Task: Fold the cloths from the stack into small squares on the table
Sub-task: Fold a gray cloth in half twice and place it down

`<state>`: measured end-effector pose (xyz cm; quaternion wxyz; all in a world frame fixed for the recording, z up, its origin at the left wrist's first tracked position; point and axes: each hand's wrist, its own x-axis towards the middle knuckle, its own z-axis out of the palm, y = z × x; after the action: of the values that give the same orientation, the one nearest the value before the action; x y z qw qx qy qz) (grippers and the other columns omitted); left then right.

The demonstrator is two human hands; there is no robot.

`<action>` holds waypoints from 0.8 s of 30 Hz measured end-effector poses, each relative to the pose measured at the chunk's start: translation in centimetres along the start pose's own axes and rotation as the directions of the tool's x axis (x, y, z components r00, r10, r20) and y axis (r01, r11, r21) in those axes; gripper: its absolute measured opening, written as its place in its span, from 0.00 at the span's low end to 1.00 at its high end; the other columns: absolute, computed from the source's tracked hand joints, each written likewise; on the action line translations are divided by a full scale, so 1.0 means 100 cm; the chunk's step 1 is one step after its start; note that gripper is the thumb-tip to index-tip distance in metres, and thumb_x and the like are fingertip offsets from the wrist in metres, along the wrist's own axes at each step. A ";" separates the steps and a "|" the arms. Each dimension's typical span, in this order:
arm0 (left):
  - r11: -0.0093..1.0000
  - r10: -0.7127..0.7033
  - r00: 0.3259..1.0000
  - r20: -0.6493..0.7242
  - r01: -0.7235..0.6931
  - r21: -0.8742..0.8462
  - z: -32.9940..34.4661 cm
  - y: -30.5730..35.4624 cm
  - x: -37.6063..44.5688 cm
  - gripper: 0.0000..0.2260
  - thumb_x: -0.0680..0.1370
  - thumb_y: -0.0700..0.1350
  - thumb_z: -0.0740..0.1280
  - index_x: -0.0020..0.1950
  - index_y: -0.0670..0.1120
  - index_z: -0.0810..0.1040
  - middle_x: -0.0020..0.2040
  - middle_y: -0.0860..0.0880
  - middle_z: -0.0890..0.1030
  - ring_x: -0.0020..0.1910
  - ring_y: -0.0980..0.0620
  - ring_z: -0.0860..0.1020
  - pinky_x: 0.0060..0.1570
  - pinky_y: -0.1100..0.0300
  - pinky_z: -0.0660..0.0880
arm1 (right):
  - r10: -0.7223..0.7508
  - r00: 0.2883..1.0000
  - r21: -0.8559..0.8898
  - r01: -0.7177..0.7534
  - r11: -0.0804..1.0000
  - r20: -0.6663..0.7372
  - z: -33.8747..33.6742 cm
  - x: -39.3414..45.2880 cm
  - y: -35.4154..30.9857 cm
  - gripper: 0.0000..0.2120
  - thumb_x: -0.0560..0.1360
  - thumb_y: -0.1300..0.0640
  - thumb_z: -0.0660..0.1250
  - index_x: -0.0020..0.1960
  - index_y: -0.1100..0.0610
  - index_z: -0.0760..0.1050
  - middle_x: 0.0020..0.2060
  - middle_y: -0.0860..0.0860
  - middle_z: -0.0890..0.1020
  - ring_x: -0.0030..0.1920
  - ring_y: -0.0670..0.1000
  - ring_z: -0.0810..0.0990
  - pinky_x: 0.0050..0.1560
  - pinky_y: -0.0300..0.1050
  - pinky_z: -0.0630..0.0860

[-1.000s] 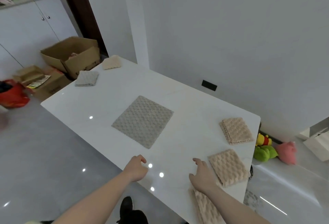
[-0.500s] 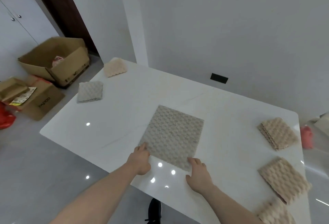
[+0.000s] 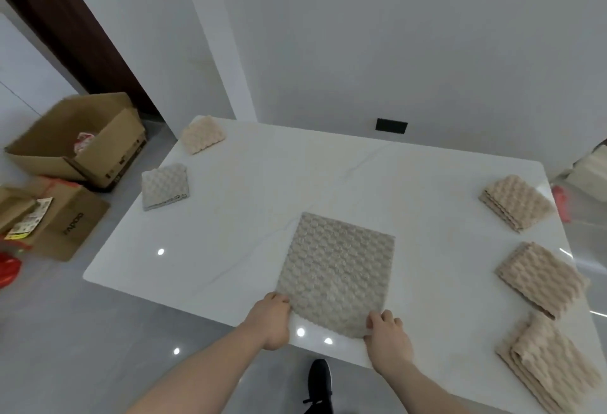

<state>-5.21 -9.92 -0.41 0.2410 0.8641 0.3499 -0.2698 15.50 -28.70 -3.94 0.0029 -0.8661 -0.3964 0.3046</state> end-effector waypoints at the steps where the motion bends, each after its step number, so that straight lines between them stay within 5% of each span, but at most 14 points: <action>1: 1.000 0.014 1.000 -0.024 -0.014 -0.004 0.003 -0.003 -0.009 0.20 0.73 0.42 0.60 0.65 0.45 0.77 0.67 0.49 0.75 0.69 0.47 0.68 0.65 0.55 0.71 | -0.003 1.000 0.007 0.003 1.000 -0.022 0.007 -0.006 -0.001 0.09 0.80 0.54 0.62 0.60 0.49 0.72 0.59 0.50 0.73 0.57 0.52 0.72 0.53 0.45 0.75; 7: 0.997 0.071 0.979 -0.189 -0.073 -0.008 0.010 -0.032 -0.047 0.15 0.72 0.40 0.60 0.52 0.49 0.82 0.53 0.50 0.81 0.56 0.49 0.76 0.50 0.57 0.74 | 0.006 0.990 0.041 -0.001 0.999 -0.137 0.022 -0.040 -0.018 0.09 0.82 0.52 0.60 0.59 0.50 0.75 0.57 0.50 0.73 0.57 0.53 0.74 0.50 0.45 0.74; 14: 0.963 0.267 0.946 -0.184 -0.255 0.082 -0.007 -0.075 -0.042 0.22 0.73 0.42 0.58 0.65 0.47 0.78 0.66 0.50 0.76 0.64 0.46 0.74 0.63 0.54 0.72 | 0.081 0.955 0.135 -0.044 0.990 -0.286 0.026 -0.051 -0.056 0.06 0.81 0.53 0.60 0.55 0.49 0.75 0.56 0.47 0.73 0.56 0.52 0.76 0.48 0.44 0.74; 24: 0.938 0.336 0.933 -0.131 -0.320 0.131 -0.007 -0.113 -0.007 0.14 0.74 0.42 0.61 0.59 0.47 0.75 0.60 0.50 0.77 0.59 0.48 0.73 0.52 0.58 0.68 | 0.045 0.970 0.268 0.021 0.963 -0.240 0.042 -0.026 -0.103 0.11 0.75 0.61 0.62 0.46 0.43 0.71 0.49 0.41 0.76 0.50 0.47 0.73 0.46 0.39 0.70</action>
<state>-13.75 -2.62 -1.99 0.2086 0.9401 0.2029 -0.1779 4.91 -24.44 -3.49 0.1674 -0.8909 -0.3428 0.2466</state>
